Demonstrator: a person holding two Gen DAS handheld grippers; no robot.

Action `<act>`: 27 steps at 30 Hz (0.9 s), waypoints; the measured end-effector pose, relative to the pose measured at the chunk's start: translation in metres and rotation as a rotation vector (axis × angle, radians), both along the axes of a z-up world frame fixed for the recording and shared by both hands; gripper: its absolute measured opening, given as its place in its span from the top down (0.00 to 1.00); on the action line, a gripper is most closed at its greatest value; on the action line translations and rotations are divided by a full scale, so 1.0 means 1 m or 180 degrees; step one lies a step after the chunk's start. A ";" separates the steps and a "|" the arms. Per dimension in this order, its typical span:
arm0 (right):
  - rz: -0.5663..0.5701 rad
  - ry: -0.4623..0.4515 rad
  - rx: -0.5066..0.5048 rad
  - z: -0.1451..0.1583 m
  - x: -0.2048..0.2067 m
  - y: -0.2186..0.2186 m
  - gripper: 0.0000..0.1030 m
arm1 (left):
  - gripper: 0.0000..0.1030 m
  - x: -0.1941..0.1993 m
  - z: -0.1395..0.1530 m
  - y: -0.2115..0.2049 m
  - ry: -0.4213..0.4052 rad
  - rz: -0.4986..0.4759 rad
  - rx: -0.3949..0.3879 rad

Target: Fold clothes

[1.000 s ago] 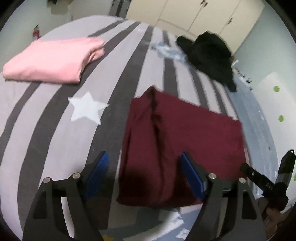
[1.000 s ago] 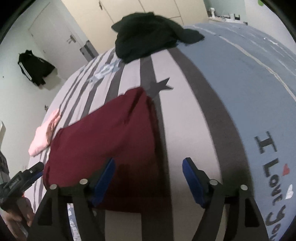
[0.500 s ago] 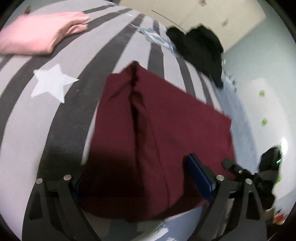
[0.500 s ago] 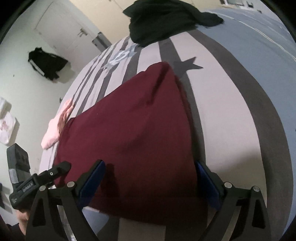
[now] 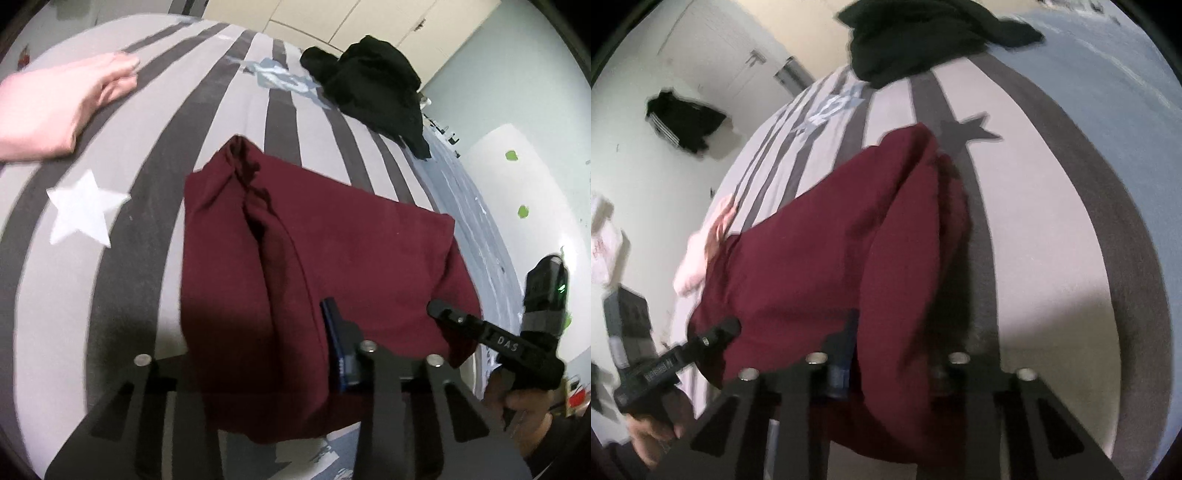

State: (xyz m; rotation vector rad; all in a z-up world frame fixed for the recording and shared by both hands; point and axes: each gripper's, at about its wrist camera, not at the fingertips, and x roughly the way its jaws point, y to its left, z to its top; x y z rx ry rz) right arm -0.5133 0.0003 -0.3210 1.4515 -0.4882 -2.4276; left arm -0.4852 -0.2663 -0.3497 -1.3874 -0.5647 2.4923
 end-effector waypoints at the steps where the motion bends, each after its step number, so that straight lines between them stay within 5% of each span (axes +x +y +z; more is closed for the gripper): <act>1: -0.0002 0.0025 0.0045 0.005 0.001 -0.003 0.82 | 0.76 0.001 0.005 -0.002 0.0031 -0.0004 -0.0027; 10: 0.0119 0.0416 0.0057 0.082 0.001 -0.068 0.83 | 0.79 -0.006 0.094 -0.101 0.0522 0.0168 -0.0126; 17: 0.0345 0.0728 -0.0116 0.130 -0.059 -0.178 0.83 | 0.79 -0.048 0.151 -0.223 0.0756 0.0354 -0.0482; 22: 0.0495 0.0827 -0.0179 0.127 -0.116 -0.278 0.83 | 0.79 -0.081 0.146 -0.307 0.0730 0.0474 -0.0776; 27: 0.0609 0.0718 -0.0068 0.090 -0.137 -0.353 0.83 | 0.79 -0.103 0.104 -0.359 0.0542 0.0458 -0.0953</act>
